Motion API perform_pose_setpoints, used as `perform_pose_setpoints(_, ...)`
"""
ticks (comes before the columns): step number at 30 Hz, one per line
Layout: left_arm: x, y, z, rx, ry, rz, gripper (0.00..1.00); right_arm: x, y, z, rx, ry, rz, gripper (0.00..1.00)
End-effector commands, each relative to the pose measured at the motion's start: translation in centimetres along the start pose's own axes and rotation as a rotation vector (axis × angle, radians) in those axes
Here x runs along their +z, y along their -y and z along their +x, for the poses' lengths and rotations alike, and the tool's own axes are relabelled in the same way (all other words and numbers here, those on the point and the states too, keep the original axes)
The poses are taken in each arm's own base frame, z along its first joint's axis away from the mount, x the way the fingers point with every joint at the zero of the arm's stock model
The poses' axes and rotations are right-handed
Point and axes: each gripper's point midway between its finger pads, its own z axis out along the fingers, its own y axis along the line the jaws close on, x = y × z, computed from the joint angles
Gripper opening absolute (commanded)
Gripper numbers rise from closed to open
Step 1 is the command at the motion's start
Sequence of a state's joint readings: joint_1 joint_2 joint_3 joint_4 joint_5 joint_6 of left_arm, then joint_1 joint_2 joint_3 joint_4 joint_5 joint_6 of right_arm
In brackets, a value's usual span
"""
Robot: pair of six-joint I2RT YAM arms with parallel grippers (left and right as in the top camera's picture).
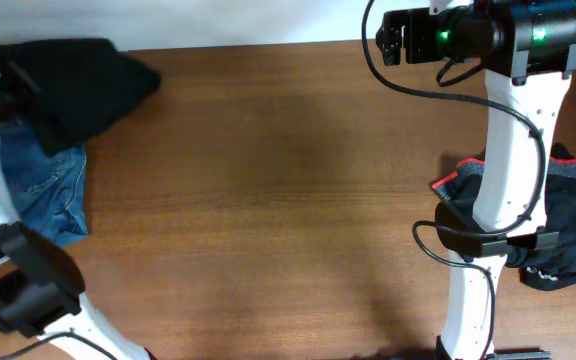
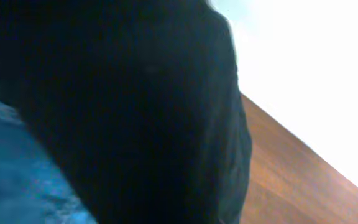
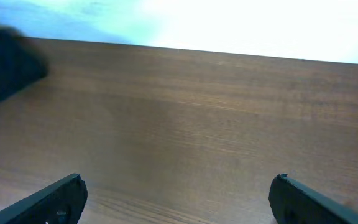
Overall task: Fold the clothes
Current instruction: 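Carry the folded trousers left and place them on the jeans, then release the trousers on the jeans stack with the left gripper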
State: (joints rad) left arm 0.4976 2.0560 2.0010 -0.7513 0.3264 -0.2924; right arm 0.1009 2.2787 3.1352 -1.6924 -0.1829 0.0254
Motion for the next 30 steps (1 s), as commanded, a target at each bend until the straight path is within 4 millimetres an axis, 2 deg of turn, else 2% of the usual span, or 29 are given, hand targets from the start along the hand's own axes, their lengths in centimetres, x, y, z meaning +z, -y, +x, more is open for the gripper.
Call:
perform_pose_setpoints(1,-9.2,1.0,-5.3,0.011,0.202,0.017,0.01,-0.8,-0.5,-0.1,-0.003,0.011,-0.025,0.99)
perform_pose_setpoints(4,-11.9,-0.9,-5.8,-0.021,0.224,-0.02,0.01,-0.8,-0.5,-0.1,-0.003,0.011,-0.026,0.99)
perform_pose_setpoints(7,-13.3,-2.7,-5.9,-0.052,0.233,-0.051,0.01,-0.8,-0.5,-0.1,-0.003,0.011,-0.029,0.99)
perform_pose_setpoints(11,-14.2,-5.2,-5.1,-0.107,0.203,-0.097,0.01,-0.8,-0.6,-0.1,-0.003,0.011,-0.034,0.99)
perform_pose_setpoints(12,-14.2,-6.4,-4.1,-0.138,0.164,-0.119,0.01,-0.8,-0.7,-0.1,-0.003,0.011,-0.037,0.99)
perform_pose_setpoints(18,-12.5,-7.9,-0.9,-0.186,0.059,-0.144,0.01,-0.8,-0.9,-0.1,-0.003,0.01,-0.052,0.99)
perform_pose_setpoints(23,-10.2,-9.6,3.1,-0.237,-0.057,-0.169,0.0,-0.8,-0.9,-0.1,-0.003,0.01,-0.052,0.99)
perform_pose_setpoints(25,-9.7,-10.4,4.3,-0.252,-0.087,-0.195,0.01,-0.8,-0.9,-0.1,-0.003,0.01,-0.052,0.99)
perform_pose_setpoints(26,-9.4,-11.5,5.2,-0.267,-0.106,-0.23,0.0,-0.8,-0.9,-0.1,-0.003,0.01,-0.052,0.99)
perform_pose_setpoints(30,-9.4,-13.8,6.6,-0.297,-0.13,-0.3,0.01,-0.8,-0.9,-0.1,-0.003,0.01,-0.052,0.99)
